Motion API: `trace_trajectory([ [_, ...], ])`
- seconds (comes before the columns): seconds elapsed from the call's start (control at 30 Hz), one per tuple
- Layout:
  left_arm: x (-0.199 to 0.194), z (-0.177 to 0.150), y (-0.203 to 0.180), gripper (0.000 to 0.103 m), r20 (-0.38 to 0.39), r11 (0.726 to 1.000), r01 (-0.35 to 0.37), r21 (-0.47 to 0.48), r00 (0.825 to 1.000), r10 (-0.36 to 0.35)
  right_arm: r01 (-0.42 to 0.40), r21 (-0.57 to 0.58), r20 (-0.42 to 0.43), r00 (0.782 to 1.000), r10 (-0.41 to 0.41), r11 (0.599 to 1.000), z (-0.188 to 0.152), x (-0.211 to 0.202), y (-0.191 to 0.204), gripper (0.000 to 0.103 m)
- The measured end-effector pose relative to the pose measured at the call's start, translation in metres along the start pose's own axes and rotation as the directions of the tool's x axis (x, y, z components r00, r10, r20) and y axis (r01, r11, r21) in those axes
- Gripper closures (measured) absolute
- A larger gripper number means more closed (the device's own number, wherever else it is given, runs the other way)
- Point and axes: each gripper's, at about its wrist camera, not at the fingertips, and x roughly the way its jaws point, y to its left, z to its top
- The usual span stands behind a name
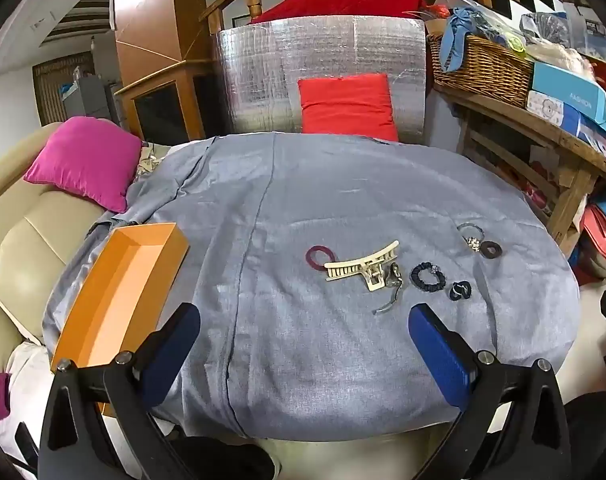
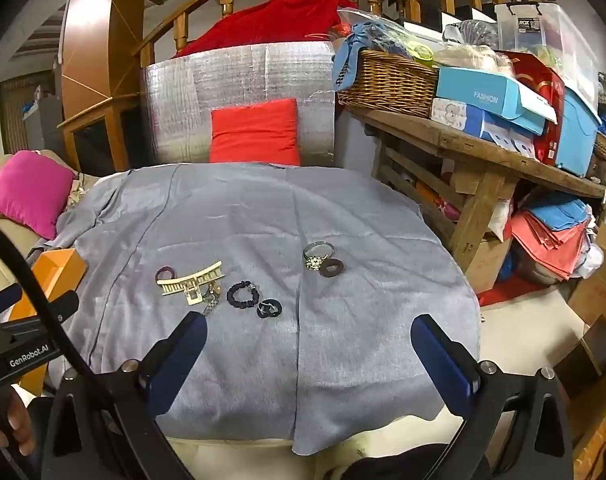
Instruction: Organize jewelry
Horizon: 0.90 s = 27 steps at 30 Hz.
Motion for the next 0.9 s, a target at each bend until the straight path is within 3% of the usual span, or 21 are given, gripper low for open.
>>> trace_trajectory([
  [0.9, 0.016, -0.001, 0.008, 0.0, 0.047, 0.999, -0.05, -0.004, 0.998, 0.05, -0.029, -0.011, -0.021, 0.999, 0.028, 1.0, 0.0, 0.039, 0.017, 0.0],
])
